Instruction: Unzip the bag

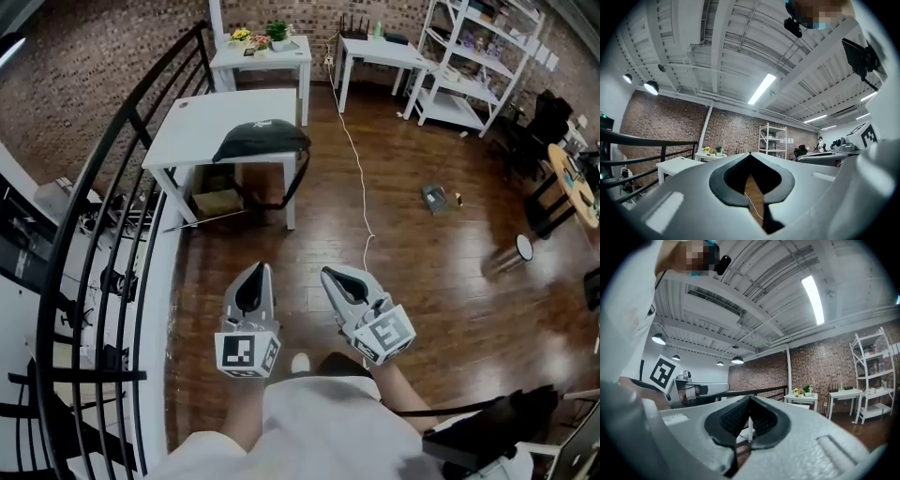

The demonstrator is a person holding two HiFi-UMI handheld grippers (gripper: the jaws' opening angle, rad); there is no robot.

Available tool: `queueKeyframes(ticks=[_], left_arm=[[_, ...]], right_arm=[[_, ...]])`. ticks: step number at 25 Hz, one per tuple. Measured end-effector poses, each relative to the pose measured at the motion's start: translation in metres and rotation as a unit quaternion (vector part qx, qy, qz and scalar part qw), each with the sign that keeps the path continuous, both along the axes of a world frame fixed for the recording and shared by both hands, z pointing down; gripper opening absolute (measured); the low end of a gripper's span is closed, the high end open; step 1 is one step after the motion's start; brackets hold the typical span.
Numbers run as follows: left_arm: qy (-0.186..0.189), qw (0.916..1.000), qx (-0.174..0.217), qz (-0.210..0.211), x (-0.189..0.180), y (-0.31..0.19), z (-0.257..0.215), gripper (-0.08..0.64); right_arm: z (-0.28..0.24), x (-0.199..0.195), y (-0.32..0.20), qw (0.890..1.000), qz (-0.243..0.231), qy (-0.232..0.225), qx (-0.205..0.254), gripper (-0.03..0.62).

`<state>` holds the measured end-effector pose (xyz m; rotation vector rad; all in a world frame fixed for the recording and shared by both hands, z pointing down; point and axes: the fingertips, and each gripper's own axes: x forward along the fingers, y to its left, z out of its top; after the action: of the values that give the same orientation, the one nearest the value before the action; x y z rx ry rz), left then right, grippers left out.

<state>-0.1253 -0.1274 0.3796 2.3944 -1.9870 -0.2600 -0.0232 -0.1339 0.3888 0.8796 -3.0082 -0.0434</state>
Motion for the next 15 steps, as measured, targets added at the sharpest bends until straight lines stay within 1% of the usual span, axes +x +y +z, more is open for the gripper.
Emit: queueKeyframes(ticks=[4, 8, 10, 15], left_arm=[[-0.002, 0.9998, -0.014, 0.013, 0.008, -0.038, 0.01, 0.017], [-0.003, 0.9997, -0.021, 0.015, 0.011, -0.085, 0.013, 0.017], [-0.008, 0.9998, -0.018, 0.004, 0.007, -0.112, 0.012, 0.017], [-0.027, 0.9989, 0.0, -0.039, -0.007, -0.194, 0.001, 0.017]], right_arm=[[0.001, 0.001, -0.047, 1.0, 0.009, -0.003, -0.004, -0.009], [-0.002, 0.002, -0.103, 1.0, 0.011, -0.014, -0.006, -0.009], [0.001, -0.003, -0.135, 1.0, 0.001, -0.022, -0.007, -0.009], [-0.009, -0.029, -0.225, 0.998, -0.05, -0.042, 0.013, -0.009]])
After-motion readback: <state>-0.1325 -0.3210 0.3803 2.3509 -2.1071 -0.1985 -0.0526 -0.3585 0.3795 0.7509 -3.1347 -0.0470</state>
